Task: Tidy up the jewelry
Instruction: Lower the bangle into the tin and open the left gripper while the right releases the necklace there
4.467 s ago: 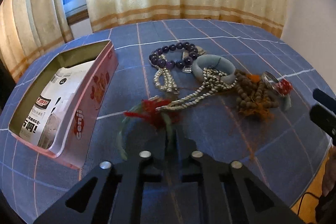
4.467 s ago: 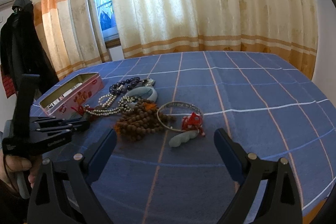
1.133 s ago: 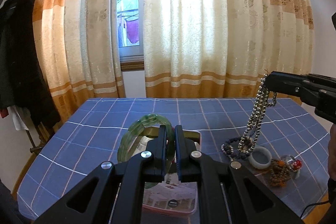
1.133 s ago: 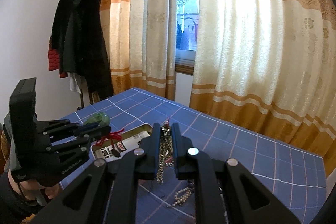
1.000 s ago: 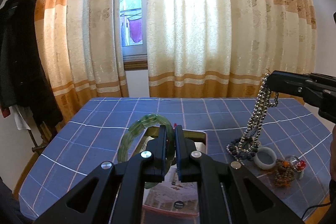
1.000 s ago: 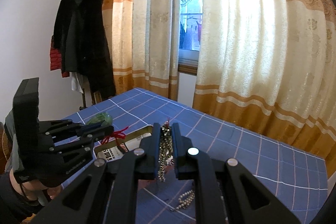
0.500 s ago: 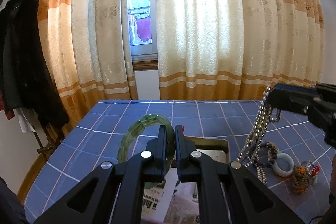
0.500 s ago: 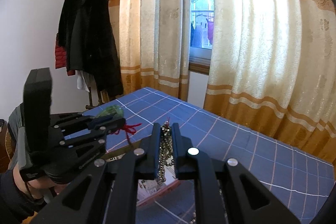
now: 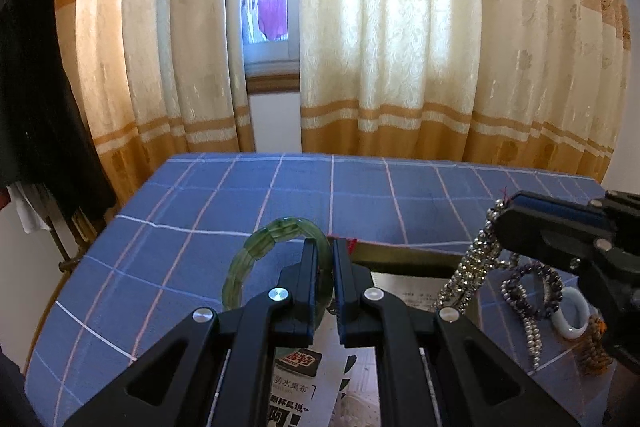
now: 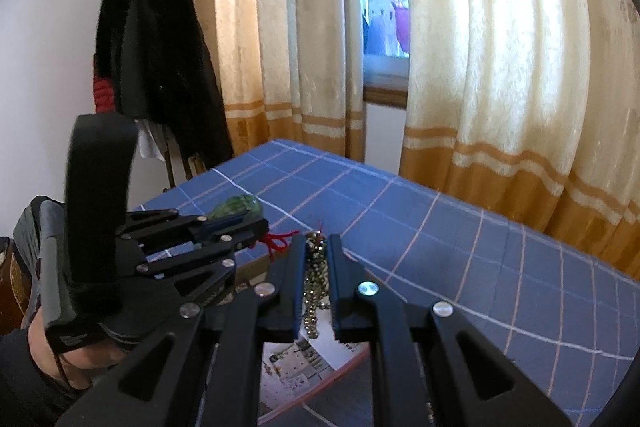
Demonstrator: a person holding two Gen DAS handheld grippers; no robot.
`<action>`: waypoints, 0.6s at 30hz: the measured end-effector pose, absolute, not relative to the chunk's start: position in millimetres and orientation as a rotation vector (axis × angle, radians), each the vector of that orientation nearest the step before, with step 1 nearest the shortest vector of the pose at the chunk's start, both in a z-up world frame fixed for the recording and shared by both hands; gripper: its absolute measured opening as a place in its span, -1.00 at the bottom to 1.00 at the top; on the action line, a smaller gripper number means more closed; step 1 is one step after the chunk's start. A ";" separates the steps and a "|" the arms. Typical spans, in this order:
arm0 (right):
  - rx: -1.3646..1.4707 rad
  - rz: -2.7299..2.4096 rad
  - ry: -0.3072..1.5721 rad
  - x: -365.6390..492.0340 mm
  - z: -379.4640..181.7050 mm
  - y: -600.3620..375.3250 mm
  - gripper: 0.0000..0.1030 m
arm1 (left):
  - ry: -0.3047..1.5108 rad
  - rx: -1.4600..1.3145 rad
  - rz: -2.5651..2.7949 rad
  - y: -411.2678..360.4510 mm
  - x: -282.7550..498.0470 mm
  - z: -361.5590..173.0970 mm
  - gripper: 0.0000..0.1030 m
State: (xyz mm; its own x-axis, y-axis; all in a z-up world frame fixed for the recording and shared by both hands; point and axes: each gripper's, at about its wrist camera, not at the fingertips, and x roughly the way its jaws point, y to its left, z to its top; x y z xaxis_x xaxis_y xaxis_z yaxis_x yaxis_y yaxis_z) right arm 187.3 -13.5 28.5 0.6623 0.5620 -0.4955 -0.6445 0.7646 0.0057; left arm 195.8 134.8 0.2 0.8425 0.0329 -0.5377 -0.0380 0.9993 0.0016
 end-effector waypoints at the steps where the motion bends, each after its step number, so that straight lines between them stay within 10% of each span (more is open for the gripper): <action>1: -0.174 0.682 0.510 191.6 23.4 -12.7 -0.75 | 0.576 -0.015 0.033 135.5 198.0 -3.0 -0.87; 18: -0.166 0.642 0.670 222.9 -31.1 -4.9 -0.75 | 0.678 -0.002 -0.012 129.2 216.1 -29.9 -0.85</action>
State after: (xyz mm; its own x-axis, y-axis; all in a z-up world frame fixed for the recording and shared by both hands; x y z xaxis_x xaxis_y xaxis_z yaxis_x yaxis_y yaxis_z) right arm 222.9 -4.9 -31.1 0.6003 0.4997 -0.6244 -0.6030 0.7957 0.0571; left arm 216.1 129.2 -29.9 0.7785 -0.0115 -0.6275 0.0103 0.9999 -0.0056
